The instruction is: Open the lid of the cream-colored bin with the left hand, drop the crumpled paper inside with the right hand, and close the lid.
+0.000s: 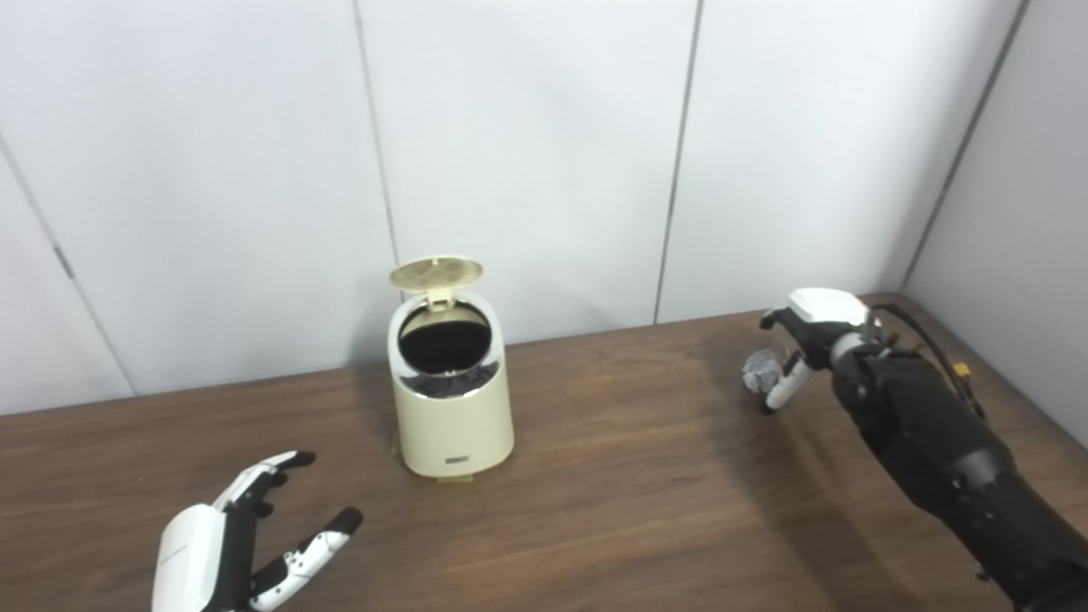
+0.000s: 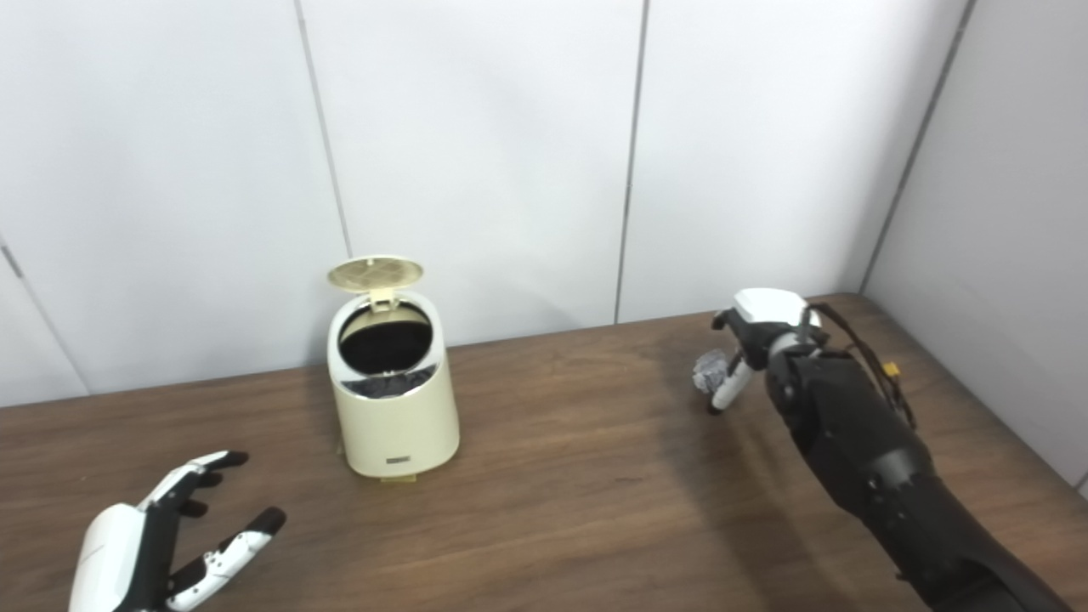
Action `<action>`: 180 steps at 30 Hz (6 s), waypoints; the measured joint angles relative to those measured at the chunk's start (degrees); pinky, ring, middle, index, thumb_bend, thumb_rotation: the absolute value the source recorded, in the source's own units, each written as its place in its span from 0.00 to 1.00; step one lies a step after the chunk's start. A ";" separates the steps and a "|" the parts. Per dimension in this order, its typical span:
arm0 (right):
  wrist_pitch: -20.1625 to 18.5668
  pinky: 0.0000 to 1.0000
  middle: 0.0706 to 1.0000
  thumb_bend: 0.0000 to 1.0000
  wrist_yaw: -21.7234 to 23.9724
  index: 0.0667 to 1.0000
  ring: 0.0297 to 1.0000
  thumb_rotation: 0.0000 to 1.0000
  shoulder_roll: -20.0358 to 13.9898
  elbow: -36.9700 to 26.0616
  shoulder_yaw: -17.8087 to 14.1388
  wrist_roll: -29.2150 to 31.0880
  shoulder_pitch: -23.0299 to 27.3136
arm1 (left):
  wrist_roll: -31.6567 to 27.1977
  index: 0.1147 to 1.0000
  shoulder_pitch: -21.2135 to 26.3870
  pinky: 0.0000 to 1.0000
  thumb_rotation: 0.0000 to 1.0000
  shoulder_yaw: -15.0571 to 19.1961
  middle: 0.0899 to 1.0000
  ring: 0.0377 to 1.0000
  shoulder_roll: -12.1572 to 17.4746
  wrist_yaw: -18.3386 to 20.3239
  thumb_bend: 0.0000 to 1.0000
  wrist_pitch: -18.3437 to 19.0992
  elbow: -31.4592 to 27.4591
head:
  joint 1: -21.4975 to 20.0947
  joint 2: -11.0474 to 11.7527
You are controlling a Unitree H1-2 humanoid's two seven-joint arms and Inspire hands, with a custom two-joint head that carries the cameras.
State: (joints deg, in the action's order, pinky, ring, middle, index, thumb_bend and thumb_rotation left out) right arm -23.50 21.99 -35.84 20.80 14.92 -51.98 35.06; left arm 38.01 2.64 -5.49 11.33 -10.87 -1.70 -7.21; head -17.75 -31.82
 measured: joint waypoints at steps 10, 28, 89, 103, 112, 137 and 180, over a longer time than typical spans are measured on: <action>-0.45 0.60 0.92 0.92 0.10 0.82 0.82 0.20 -0.19 1.12 0.26 1.48 -0.02 | -0.07 0.73 0.03 0.62 0.75 0.29 0.76 0.73 0.00 0.01 0.74 -0.22 0.72 | 0.00 0.09; 3.65 0.60 0.74 0.84 1.20 0.76 0.70 0.08 -2.44 1.42 2.06 4.54 0.02 | 0.01 0.73 0.07 0.61 0.76 0.34 0.76 0.73 -0.04 0.00 0.76 -0.43 0.80 | 0.35 -0.09; 5.78 0.66 0.84 0.97 5.61 0.83 0.79 0.23 -4.29 3.02 5.61 3.50 1.60 | 0.87 0.75 0.08 0.70 0.75 0.46 0.76 0.74 -0.50 0.15 0.77 0.28 0.54 | 0.70 -0.44; 7.36 0.62 0.83 0.98 7.04 0.83 0.75 0.17 -4.27 1.19 4.88 6.60 1.44 | 0.88 0.75 0.12 0.70 0.77 0.46 0.76 0.74 -0.51 0.13 0.78 0.28 0.79 | 0.79 -0.44; 7.94 0.61 0.84 0.99 7.72 0.82 0.74 0.18 -4.24 -2.15 3.65 9.82 1.06 | 1.13 0.75 0.27 0.71 0.78 0.34 0.76 0.75 -0.51 0.05 0.78 0.28 0.97 | 0.79 -0.35; 8.23 0.59 0.77 0.96 9.61 0.77 0.70 0.22 -4.56 0.08 7.08 5.31 2.05 | 1.06 0.75 0.30 0.70 0.77 0.41 0.75 0.74 -0.50 0.02 0.77 0.21 1.00 | 0.62 -0.70; 7.45 0.38 0.47 0.52 2.64 0.46 0.40 0.00 -3.30 -1.32 7.44 -1.11 0.74 | 1.03 0.74 0.30 0.68 0.76 0.41 0.75 0.74 -0.49 0.04 0.78 0.24 0.98 | 0.44 -1.32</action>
State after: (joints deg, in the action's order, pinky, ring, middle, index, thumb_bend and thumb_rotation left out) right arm -16.05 24.63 -39.14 19.48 22.36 -53.09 35.79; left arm 39.04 2.94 -5.08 10.84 -10.84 -1.45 -6.23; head -17.31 -33.13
